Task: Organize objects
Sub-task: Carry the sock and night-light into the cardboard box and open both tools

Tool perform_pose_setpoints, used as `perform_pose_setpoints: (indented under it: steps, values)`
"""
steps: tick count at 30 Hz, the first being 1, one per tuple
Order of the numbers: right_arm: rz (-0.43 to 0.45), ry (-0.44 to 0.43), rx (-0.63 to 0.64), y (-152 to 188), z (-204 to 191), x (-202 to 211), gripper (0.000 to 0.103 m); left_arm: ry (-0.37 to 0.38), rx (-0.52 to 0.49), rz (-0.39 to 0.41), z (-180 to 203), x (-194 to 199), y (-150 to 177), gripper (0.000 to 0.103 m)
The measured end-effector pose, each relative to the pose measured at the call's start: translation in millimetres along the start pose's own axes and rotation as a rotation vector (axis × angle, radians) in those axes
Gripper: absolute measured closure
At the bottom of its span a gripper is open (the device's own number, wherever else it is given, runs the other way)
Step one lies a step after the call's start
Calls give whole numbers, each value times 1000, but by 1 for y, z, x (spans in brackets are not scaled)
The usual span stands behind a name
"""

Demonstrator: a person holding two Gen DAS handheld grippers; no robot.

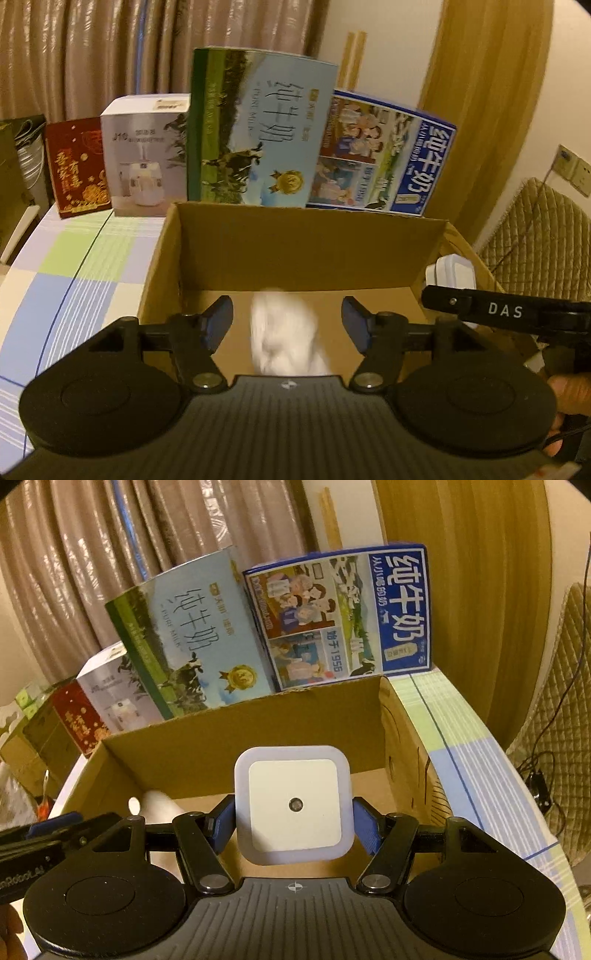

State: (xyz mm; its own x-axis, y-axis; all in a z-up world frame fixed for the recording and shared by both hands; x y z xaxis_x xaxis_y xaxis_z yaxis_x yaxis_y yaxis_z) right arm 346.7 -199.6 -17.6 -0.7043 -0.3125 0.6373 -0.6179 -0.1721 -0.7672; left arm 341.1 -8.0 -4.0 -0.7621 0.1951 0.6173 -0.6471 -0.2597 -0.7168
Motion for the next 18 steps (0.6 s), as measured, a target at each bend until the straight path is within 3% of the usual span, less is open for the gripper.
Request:
perform_pose_setpoints:
  steps: [6,9,18]
  values:
    - [14,-25,-1,2,-2,-4,39,-22,5,12,-10,5,-4,42]
    - [30,-30,-27,4,0,-2,12,-28,13,14,-15,9,-4,39]
    - [114,-8,-22,2,3,33,11,-31,-14,40,-14,34,-2,27]
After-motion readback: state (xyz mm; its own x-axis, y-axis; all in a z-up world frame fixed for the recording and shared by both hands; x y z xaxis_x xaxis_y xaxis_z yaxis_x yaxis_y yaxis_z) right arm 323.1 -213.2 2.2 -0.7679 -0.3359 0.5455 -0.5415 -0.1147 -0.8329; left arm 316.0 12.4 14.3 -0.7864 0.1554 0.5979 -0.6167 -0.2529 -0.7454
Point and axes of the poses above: each gripper's, at about its wrist camera, not at the fingertips, and x roughly against the way its jaws point, z to its right, y to its underside, the point moved 3 cm from there along -x, roughly the way its jaws point, and after that the axes turned 13 degrees about x, right-handed, at the moved point
